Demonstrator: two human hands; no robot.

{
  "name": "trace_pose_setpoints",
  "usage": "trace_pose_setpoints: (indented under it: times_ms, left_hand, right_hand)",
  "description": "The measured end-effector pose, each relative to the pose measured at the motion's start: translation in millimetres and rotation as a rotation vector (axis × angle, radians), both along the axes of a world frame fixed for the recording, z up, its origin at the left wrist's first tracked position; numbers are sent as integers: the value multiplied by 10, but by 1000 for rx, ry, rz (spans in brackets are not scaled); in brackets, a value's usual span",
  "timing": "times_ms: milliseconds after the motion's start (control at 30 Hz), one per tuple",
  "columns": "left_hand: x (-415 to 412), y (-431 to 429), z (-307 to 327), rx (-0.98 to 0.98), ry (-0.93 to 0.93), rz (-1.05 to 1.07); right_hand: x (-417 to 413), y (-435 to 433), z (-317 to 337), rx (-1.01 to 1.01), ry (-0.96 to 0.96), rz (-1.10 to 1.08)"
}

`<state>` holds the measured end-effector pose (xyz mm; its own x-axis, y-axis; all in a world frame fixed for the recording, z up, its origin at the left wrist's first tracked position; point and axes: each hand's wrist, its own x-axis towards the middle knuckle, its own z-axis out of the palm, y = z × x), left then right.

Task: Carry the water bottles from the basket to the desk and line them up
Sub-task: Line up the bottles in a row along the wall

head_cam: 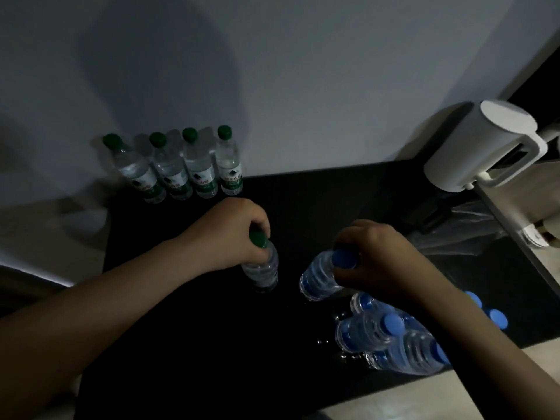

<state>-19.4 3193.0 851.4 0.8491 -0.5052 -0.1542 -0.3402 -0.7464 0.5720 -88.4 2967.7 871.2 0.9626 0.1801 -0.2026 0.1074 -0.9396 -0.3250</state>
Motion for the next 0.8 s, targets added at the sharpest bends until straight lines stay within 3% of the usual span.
trace_pose_setpoints:
  times_ms: [367, 800]
  left_hand:
    - [869, -44, 68, -14, -51, 65]
    - [1811, -226, -146, 56, -84, -17]
  right_hand:
    - [787, -114, 80, 18, 5, 71]
    - [1465, -268, -36, 20, 24, 107]
